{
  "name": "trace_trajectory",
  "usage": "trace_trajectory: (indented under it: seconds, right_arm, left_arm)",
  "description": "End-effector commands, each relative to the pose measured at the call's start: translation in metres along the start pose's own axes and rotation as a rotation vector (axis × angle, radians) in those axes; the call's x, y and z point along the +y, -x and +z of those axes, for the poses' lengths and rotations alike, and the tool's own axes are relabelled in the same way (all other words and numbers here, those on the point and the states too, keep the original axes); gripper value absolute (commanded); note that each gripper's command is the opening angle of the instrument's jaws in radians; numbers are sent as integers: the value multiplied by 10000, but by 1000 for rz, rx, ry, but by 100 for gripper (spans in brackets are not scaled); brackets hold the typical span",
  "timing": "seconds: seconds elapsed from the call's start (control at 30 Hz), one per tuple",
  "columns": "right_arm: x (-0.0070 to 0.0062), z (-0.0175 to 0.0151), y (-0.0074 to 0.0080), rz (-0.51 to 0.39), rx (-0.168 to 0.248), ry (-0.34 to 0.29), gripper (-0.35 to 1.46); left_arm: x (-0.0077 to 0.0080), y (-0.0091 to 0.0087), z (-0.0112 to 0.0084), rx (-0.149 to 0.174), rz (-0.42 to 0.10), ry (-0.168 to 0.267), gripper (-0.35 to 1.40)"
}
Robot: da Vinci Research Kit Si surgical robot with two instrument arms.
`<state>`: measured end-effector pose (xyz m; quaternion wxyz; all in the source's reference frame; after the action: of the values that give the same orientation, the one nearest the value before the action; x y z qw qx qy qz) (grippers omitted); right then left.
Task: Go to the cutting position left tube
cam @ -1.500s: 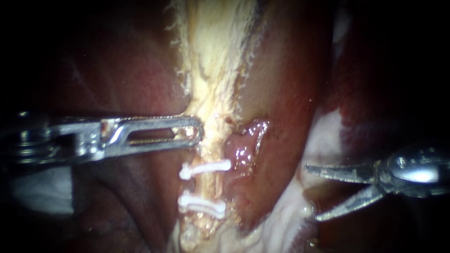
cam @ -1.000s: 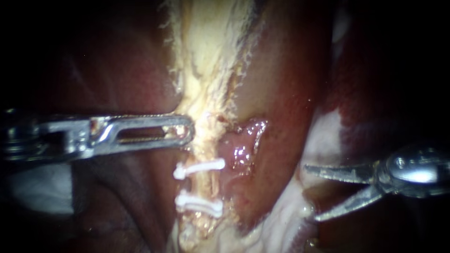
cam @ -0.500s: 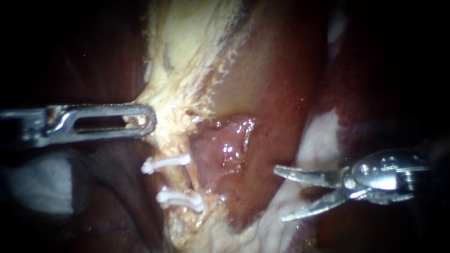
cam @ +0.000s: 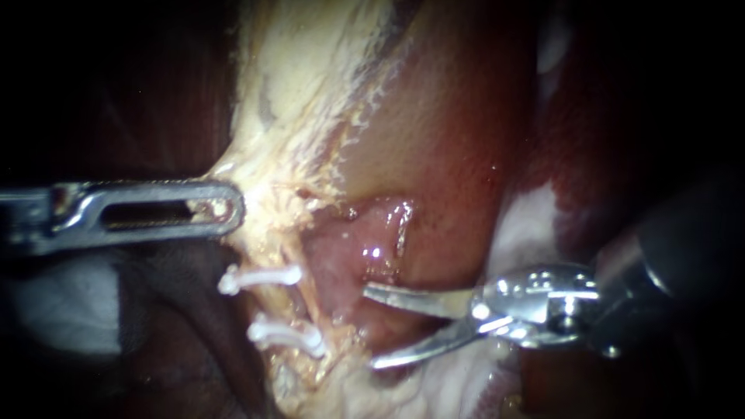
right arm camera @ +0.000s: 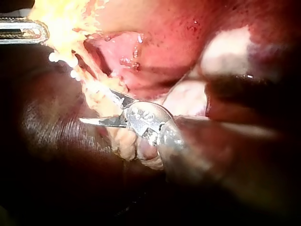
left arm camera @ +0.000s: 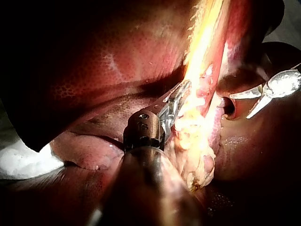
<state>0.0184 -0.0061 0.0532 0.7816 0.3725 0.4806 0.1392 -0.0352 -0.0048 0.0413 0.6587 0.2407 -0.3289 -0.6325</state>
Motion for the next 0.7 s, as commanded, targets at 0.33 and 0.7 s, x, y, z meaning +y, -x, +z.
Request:
trace_trajectory:
  seconds: [0.33, 0.7]
  right_arm:
    - [14, 36, 7, 32, -23, -15, 143]
    - [25, 56, 12, 53, -32, -23, 143]
  left_arm:
    - [-7, -3, -3, -4, -3, 1, -35]
    - [-14, -6, -5, -9, -5, 1, -35]
